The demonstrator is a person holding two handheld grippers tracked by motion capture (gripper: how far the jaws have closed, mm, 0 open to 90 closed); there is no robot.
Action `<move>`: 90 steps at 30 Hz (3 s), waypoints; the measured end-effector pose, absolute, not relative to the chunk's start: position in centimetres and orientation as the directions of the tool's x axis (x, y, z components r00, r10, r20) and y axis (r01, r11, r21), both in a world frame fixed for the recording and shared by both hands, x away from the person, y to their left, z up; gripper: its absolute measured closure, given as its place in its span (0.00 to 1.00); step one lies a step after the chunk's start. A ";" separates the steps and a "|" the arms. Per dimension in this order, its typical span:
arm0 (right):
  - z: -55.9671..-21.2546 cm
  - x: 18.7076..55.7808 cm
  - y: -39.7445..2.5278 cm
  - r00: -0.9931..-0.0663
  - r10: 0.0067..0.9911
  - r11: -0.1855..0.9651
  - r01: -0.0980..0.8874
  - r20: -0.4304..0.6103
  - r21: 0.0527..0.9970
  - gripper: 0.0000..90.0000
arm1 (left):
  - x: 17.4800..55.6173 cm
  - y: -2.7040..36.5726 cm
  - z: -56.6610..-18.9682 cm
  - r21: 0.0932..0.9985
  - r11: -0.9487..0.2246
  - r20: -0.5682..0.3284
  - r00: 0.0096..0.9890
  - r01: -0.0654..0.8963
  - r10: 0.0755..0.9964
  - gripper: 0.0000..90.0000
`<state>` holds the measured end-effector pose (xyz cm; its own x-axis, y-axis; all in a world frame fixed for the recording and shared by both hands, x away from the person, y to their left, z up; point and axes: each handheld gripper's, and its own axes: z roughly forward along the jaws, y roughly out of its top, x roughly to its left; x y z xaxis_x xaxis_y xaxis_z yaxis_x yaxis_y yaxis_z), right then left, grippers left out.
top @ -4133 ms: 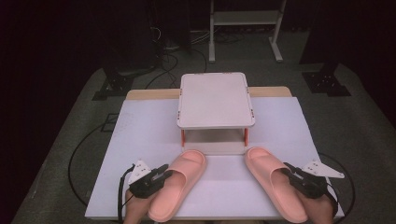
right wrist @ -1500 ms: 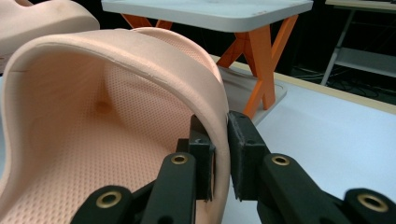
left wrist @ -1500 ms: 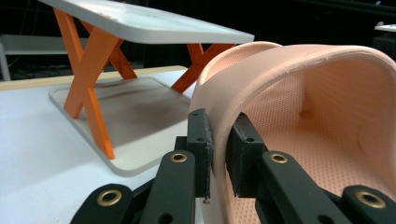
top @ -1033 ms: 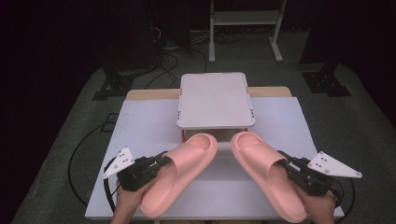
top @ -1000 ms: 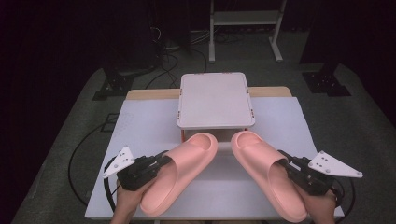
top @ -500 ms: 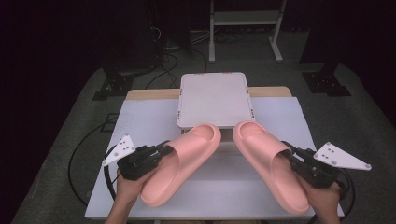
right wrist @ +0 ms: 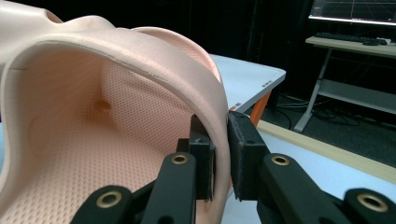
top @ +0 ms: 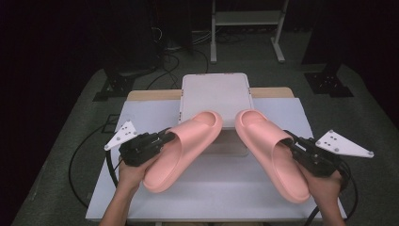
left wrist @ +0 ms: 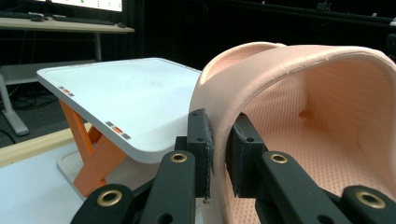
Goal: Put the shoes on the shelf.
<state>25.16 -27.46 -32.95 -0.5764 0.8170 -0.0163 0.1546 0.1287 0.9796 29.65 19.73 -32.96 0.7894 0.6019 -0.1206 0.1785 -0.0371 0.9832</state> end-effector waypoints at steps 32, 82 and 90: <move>-31.6 31.3 -25.8 -0.533 0.846 0.098 0.177 0.011 0.979 0.89 | 35.5 19.1 -31.7 0.979 -0.029 -0.132 0.737 0.202 0.662 0.90; -31.2 38.6 -23.3 -0.479 0.878 0.118 0.244 0.014 0.963 0.88 | 42.1 17.0 -30.5 0.961 -0.068 -0.134 0.671 0.266 0.729 0.88; -31.4 39.5 -23.2 -0.468 0.884 0.111 0.255 0.022 0.961 0.88 | 43.0 16.5 -30.5 0.955 -0.071 -0.139 0.646 0.287 0.751 0.88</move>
